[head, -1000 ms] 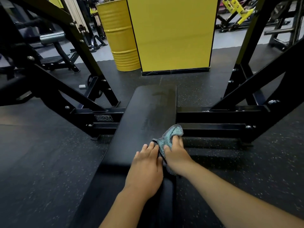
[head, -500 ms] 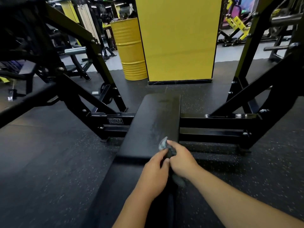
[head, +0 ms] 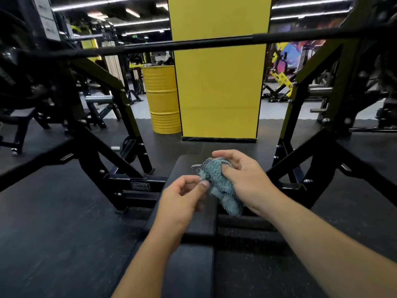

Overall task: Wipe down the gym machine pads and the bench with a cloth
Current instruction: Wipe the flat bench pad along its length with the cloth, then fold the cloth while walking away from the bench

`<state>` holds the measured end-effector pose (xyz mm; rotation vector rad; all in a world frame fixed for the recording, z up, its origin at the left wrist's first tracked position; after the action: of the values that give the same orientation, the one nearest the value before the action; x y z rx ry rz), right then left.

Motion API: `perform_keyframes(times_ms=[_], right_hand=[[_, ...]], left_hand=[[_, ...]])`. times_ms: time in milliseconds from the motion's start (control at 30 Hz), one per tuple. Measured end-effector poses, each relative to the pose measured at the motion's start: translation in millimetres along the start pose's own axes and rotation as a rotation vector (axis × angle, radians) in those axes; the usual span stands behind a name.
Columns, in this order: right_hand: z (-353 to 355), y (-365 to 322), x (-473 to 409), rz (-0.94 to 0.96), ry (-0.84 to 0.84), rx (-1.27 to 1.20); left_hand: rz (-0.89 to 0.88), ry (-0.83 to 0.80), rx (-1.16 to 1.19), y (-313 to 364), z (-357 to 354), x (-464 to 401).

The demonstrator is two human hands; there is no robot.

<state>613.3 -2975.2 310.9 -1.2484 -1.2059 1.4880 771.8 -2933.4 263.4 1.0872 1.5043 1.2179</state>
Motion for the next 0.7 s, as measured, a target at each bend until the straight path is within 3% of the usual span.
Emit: perform_keyframes(times_ms=[200, 433, 700], right_hand=[[30, -61, 31, -0.006, 0.028, 0.018], [78, -88, 54, -0.144, -0.062, -0.201], [121, -96, 68, 0.0, -0.23, 0.339]], left_hand=[[-0.116, -0.076, 0.045, 72, -36, 25], [-0.261, 0.04, -0.089, 126, -87, 38], [-0.302, 0.199, -0.23, 135, -127, 52]])
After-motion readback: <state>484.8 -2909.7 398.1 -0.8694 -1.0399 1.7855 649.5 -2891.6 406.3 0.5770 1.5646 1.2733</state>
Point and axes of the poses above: each hand's wrist, its own x-axis away from the middle knuckle, its own z-axis out of the back of the hand, y = z × x, the point moved 6 cm from there along -x, towards the middle knuckle
